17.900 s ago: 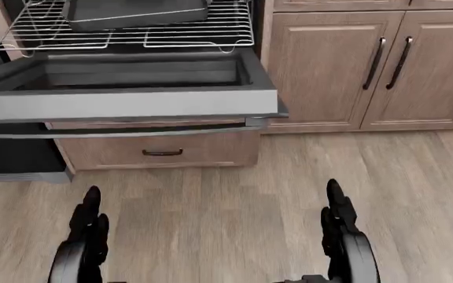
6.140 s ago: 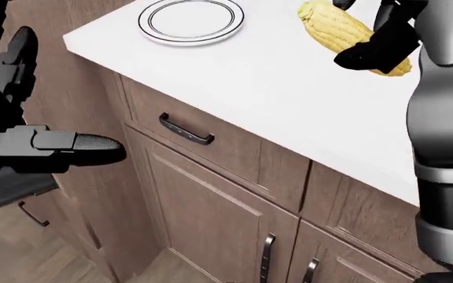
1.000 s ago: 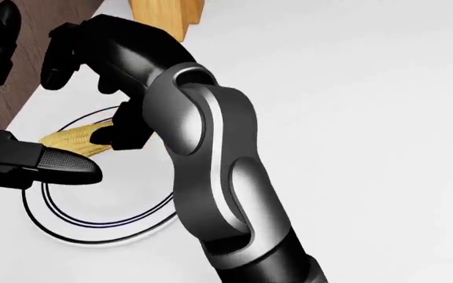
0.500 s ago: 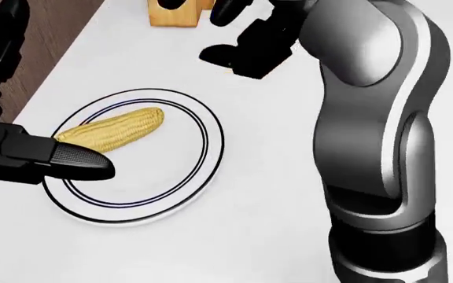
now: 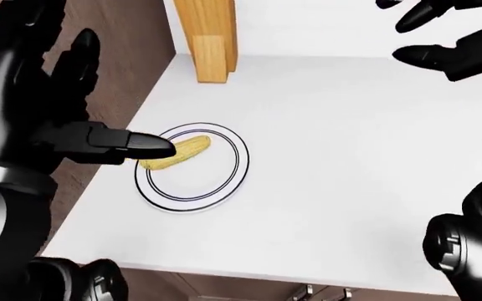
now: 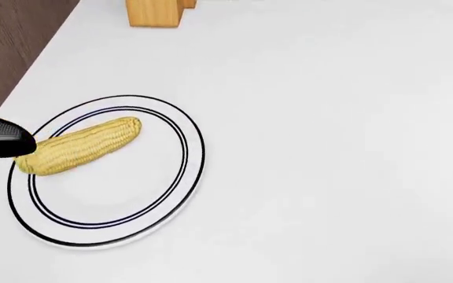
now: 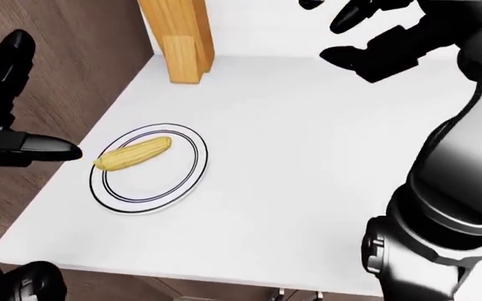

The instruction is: Pick the corn from the oven and place it on the plate on the counter.

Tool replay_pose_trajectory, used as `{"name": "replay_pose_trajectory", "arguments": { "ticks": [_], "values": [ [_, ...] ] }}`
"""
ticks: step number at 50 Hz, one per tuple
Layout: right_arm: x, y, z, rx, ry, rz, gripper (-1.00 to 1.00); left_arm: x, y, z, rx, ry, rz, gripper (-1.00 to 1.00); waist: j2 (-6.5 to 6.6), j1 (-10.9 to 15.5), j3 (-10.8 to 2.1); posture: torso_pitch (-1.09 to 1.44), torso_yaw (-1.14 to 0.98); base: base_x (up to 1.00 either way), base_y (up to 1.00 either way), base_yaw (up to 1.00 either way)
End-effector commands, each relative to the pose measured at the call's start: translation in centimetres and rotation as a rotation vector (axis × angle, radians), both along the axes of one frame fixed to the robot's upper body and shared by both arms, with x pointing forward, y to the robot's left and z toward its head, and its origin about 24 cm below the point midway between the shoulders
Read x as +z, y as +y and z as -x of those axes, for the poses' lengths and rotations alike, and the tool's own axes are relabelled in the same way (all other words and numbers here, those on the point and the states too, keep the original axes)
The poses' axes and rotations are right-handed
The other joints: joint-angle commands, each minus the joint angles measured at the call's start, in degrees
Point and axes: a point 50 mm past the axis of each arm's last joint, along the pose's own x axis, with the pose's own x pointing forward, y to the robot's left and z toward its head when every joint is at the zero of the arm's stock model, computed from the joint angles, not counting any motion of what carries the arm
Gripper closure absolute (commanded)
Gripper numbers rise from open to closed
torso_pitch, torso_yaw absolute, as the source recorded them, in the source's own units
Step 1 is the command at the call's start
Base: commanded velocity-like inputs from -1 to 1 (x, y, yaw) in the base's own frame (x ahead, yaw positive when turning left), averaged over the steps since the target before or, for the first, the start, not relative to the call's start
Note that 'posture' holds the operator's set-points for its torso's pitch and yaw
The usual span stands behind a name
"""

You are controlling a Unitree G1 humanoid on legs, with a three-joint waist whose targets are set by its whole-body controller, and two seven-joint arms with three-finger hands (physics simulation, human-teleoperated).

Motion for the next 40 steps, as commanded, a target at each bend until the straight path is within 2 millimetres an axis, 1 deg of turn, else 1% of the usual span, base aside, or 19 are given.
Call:
{"name": "replay_pose_trajectory", "arguments": {
  "ticks": [1,2,3,8,12,14,15,18,21,25,30,36,40],
  "values": [
    [1.1,-0.9,1.3,-0.019,-0.069,-0.008,0.07,0.8,0.0,0.6,-0.007,-0.056,-0.007,-1.0,-0.18,-0.1,-1.52,0.0,0.0,0.0,0.0,0.0],
    [1.0,-1.1,1.5,-0.025,-0.068,-0.008,0.07,0.9,0.1,0.6,-0.005,-0.058,-0.006,-1.0,-0.23,-0.1,-1.46,0.0,0.0,0.0,0.0,0.0],
    [1.1,-1.9,2.0,-0.042,-0.073,-0.025,0.04,1.0,0.3,0.8,-0.002,-0.062,-0.003,-1.0,-0.28,0.0,-1.4,0.0,0.0,0.0,0.0,0.0],
    [1.1,-3.9,3.9,-0.089,-0.098,-0.054,0.03,1.2,1.2,1.2,0.015,-0.076,0.01,-1.0,-0.54,0.0,-1.36,0.0,0.0,0.0,0.0,0.0],
    [0.7,-5.0,5.1,-0.111,-0.113,-0.069,-0.06,1.3,1.5,1.9,0.02,-0.088,0.016,-1.0,-0.58,0.0,-1.28,0.0,0.0,0.0,0.0,0.0],
    [0.6,-5.6,5.8,-0.126,-0.12,-0.081,-0.14,1.4,1.8,2.4,0.023,-0.094,0.029,-1.0,-0.55,0.0,-1.26,0.0,0.0,0.0,0.0,0.0],
    [0.5,-5.8,6.1,-0.132,-0.124,-0.087,-0.17,1.3,1.7,2.6,0.023,-0.094,0.029,-1.0,-0.53,0.0,-1.22,0.0,0.0,0.0,0.0,0.0],
    [0.3,-6.3,6.9,-0.146,-0.135,-0.098,-0.17,1.4,1.5,3.1,0.01,-0.096,0.018,-1.0,-0.64,0.1,-1.22,0.0,0.0,0.0,0.0,0.0],
    [0.4,-7.3,8.0,-0.178,-0.151,-0.102,-0.17,1.4,1.3,3.7,-0.015,-0.106,0.004,-1.0,-0.8,-0.4,-1.23,0.0,0.0,0.0,0.0,0.0],
    [1.0,-8.5,9.9,-0.213,-0.181,-0.106,-0.17,1.7,1.0,4.7,-0.049,-0.125,-0.011,-1.0,-1.15,-1.0,-0.48,0.0,0.0,0.0,0.0,0.0],
    [1.6,-9.3,11.8,-0.244,-0.21,-0.102,-0.19,2.0,1.1,5.1,-0.047,-0.134,-0.007,-1.0,-0.86,-1.1,0.59,0.0,0.0,0.0,0.0,0.0],
    [2.0,-9.4,13.4,-0.255,-0.235,-0.1,-0.24,2.3,1.4,5.5,-0.038,-0.143,-0.001,-1.0,-0.19,-0.8,0.88,0.0,0.0,0.0,0.0,0.0],
    [1.9,-9.4,13.9,-0.254,-0.244,-0.1,-0.27,2.3,1.5,5.6,-0.034,-0.146,0.0,-1.0,-0.16,-0.7,1.1,0.0,0.0,0.0,0.0,0.0]
  ]
}}
